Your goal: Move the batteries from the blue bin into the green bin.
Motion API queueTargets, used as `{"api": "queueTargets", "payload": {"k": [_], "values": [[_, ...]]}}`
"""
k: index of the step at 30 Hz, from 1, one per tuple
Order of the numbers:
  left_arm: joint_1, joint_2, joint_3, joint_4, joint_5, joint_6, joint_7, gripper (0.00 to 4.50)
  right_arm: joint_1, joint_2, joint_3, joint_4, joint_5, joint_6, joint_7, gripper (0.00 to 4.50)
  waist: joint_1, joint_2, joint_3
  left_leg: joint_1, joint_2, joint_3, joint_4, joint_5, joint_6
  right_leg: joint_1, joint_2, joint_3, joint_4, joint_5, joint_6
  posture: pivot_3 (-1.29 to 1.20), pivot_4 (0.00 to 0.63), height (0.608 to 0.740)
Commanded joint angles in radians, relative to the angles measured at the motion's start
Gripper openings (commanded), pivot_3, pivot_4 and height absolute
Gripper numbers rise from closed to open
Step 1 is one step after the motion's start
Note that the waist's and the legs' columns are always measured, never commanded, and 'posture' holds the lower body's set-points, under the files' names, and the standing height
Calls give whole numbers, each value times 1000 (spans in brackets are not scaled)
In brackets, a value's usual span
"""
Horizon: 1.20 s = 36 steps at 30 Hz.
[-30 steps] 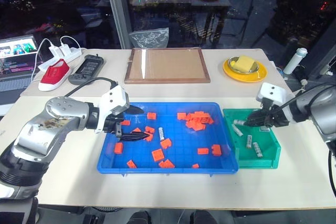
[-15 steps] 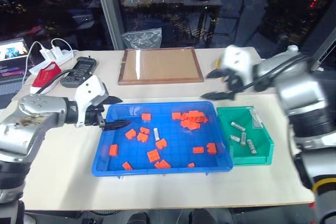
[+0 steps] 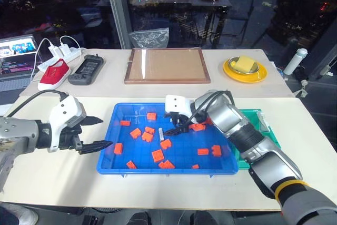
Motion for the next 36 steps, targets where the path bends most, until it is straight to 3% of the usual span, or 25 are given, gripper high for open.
{"api": "queueTargets", "payload": {"k": [1, 9, 18, 23, 30, 36], "values": [[0, 6, 32, -41, -25, 4, 10, 4500, -2, 37, -2, 0, -11, -14, -12, 3874, -3, 0, 0, 0, 0, 0, 0, 0, 0, -1, 0, 0, 1, 0, 0, 0, 150, 740], [-16, 28, -11, -13, 7, -30, 11, 4500, -11, 118, 19, 248, -87, -56, -108, 3874, -17, 0, 0, 1, 1, 0, -1, 0, 0, -1, 2, 0, 2, 0, 0, 0, 150, 740], [-30, 28, -45, 3, 18, -53, 14, 4500, 2, 110, 9, 275, -94, -78, -60, 3874, -20, 0, 0, 5, 2, 0, -2, 0, 0, 2, 3, 0, 2, 0, 0, 0, 150, 740], [-35, 23, -59, 3, 19, -58, 19, 4500, 9, 107, 4, 260, -96, -66, -52, 2535, -21, 0, 0, 5, 2, 0, -2, 0, 0, 2, 3, 0, 2, 0, 0, 0, 150, 740], [-67, 16, -91, 21, 25, -68, 20, 4500, 38, 86, -18, 193, -85, -23, -48, 169, -20, 0, 0, 5, 3, 0, -1, 0, 0, 2, 3, 0, 2, 0, 0, 0, 150, 740], [-107, 14, -128, 46, 30, -83, 13, 4500, 53, 24, -37, 123, -91, 8, -45, 31, -19, 0, 0, 4, 2, 0, -1, 0, 0, 2, 3, 0, 1, 0, 0, 0, 150, 740]]}}
